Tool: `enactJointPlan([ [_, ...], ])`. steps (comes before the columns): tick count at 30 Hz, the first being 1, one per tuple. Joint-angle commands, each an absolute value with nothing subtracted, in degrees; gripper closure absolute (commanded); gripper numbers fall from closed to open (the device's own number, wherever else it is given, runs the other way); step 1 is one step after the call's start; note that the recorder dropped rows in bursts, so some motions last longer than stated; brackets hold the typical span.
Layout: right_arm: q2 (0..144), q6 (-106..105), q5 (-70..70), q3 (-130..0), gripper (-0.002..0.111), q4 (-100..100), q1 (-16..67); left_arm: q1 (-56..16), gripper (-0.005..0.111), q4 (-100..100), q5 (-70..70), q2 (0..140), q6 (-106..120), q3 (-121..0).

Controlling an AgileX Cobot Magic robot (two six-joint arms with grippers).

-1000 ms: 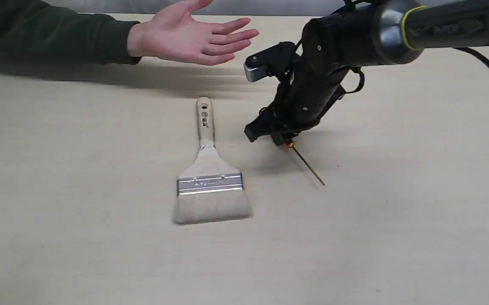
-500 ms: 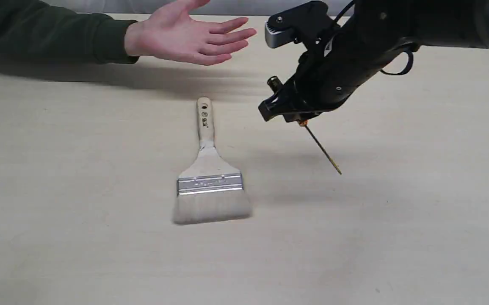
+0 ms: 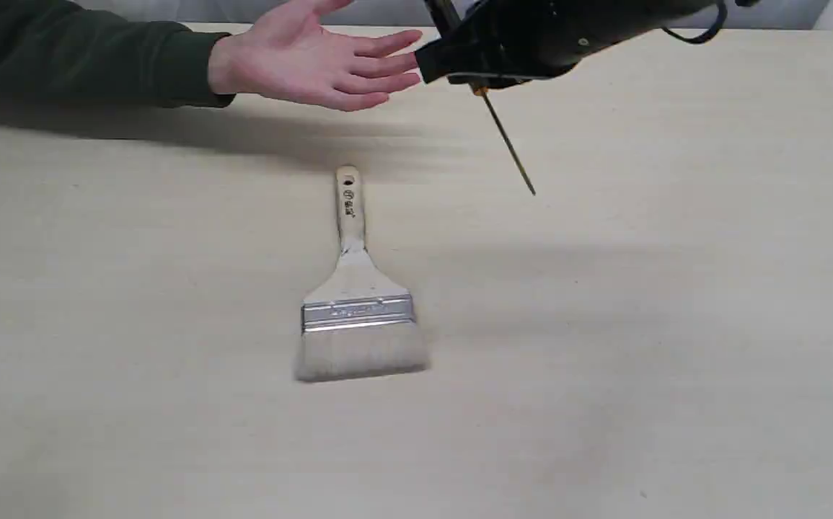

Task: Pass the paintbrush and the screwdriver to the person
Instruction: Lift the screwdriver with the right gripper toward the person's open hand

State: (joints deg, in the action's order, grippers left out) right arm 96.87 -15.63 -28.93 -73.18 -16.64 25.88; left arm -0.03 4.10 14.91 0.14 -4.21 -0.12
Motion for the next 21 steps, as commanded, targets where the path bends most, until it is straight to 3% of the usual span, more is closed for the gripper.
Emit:
enactJointPlan([
  [1,99.4,-15.6,-28.1,-77.8,0.104,-15.7,27.6,-0.4,0.107,4.0,14.2,0.0,-4.3,0.0],
  [21,122.2,-9.2,-30.1,-107.1,0.104,-11.1,28.8,-0.4,0.107,4.0,14.2,0.0,-4.3,0.0],
])
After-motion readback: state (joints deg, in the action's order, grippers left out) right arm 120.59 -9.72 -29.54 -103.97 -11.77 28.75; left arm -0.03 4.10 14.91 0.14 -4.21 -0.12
